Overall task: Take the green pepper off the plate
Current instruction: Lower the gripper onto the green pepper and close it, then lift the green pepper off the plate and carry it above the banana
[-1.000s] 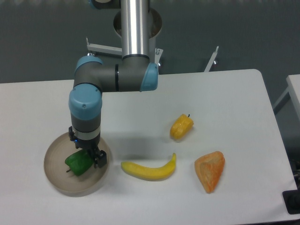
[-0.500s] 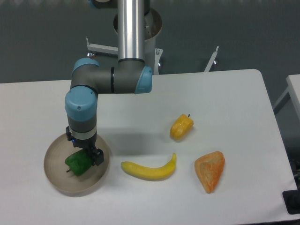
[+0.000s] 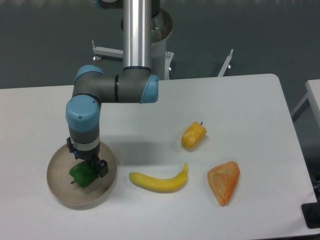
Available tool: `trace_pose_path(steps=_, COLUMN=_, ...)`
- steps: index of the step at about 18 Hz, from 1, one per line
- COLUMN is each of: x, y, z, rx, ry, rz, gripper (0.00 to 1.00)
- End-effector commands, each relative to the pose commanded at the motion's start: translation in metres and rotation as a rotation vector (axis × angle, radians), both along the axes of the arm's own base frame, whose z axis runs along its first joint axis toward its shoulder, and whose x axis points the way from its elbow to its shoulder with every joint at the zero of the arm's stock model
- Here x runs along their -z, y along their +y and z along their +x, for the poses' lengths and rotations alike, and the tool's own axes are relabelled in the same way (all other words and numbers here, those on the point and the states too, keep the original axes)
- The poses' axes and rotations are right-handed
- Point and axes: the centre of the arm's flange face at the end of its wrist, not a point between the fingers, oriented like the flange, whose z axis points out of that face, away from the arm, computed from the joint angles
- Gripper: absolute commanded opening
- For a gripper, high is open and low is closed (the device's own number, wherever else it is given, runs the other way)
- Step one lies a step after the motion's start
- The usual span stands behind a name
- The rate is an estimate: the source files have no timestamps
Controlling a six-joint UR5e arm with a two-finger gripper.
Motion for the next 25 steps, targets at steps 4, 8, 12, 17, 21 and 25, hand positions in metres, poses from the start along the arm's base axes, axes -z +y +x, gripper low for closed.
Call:
trace_pose_path(steps=4, x=0.000, y=0.000, z=0.000, rx=-0.006, ry=-0.004, rz=0.000, gripper=0.99)
trace_pose_path(steps=8, x=-0.002, y=0.001, z=0.000, rx=0.004, ry=-0.005, rz=0.005, gripper=0.49)
trace_pose_path(steps=12, x=-0.004, y=0.001, z=0.001, rx=0.008, ry=-0.004, rz=0.010, gripper=0.37)
trace_pose_path(steps=17, x=-0.029, y=0.002, z=-0.009, rx=0.022, ry=0.019, rz=0.047, gripper=0.37)
trace_pose_path(steps=21, x=-0.072, y=-0.012, z=-0.056, rx=0.056, ry=0.058, rz=0.103, gripper=0.37)
trace_pose_path(steps=25, x=-0.104, y=-0.042, z=-0.122, rx=0.119, ry=0.084, rz=0.083, gripper=0.38)
